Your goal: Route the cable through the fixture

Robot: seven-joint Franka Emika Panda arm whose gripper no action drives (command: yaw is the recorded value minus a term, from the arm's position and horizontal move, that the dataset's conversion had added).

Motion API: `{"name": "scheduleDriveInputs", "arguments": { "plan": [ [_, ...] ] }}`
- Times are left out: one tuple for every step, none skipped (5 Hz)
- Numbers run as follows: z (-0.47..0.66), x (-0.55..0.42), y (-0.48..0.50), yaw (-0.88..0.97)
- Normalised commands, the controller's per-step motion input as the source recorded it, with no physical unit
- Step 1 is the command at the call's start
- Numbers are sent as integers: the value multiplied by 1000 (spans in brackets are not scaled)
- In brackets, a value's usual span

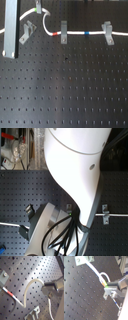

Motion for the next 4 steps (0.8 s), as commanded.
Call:
{"name": "scheduleDriveInputs", "arguments": {
  "plan": [
    [11,0,0,0],
    [54,-357,50,414],
    [121,-481,106,571],
    [135,-434,150,591]
  ]
}}
